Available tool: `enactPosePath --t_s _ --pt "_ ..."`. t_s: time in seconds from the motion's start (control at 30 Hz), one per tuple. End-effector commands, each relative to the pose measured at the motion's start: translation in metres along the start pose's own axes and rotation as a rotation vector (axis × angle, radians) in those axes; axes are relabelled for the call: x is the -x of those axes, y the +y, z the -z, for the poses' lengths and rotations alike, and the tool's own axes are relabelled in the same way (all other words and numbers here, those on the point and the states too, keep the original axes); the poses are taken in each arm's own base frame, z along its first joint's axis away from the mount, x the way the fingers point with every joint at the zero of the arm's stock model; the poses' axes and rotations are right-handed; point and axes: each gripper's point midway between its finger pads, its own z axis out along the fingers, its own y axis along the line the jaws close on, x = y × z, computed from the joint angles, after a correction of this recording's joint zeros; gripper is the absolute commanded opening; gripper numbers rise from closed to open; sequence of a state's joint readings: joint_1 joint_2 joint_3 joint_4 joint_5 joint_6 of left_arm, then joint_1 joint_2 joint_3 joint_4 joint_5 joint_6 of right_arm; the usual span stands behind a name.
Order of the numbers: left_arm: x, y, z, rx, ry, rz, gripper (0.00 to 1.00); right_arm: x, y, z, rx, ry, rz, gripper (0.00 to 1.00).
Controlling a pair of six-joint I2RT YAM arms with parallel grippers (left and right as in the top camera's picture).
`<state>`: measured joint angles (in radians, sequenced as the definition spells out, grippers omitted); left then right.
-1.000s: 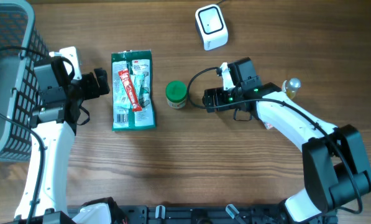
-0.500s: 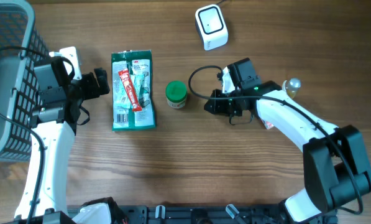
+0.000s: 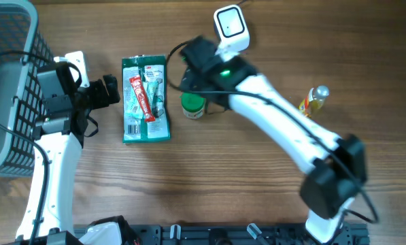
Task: Scan the item barcode
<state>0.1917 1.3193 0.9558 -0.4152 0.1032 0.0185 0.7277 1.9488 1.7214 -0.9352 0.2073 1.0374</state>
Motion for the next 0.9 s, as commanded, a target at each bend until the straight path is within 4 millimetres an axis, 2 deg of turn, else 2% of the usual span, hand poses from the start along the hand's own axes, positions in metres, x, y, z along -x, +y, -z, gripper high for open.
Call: enactPosePath --t_s 0.0,0.07,0.17,0.47,0.6,0.7,0.77,0.87 --pt "0.003 0.001 0.000 -0.001 -0.007 -0.005 1.00 -0.020 0.019 -0.039 -0.032 -0.054 0.028 1.00" --pt "0.003 0.001 0.000 -0.001 -0.007 -0.005 1.00 -0.025 0.026 -0.051 -0.040 -0.100 0.058 1.00" --pt "0.003 0.001 0.000 -0.001 -0.007 -0.005 1.00 -0.024 0.026 -0.052 -0.047 -0.116 0.055 1.00" --pt "0.003 0.001 0.000 -0.001 -0.007 -0.005 1.00 -0.035 0.008 -0.065 -0.100 -0.096 0.062 1.00" --pt "0.003 0.001 0.000 -0.001 -0.007 -0.005 1.00 -0.042 -0.009 -0.073 -0.146 -0.098 0.034 0.87" --pt "0.003 0.001 0.000 -0.001 -0.007 -0.005 1.00 -0.041 -0.011 -0.075 -0.153 -0.104 0.038 0.86" --pt "0.003 0.001 0.000 -0.001 -0.007 -0.005 1.00 -0.038 -0.012 -0.075 -0.161 -0.125 0.042 0.78" --pt "0.003 0.001 0.000 -0.001 -0.007 -0.005 1.00 -0.040 -0.013 -0.071 -0.175 -0.091 0.274 0.72"
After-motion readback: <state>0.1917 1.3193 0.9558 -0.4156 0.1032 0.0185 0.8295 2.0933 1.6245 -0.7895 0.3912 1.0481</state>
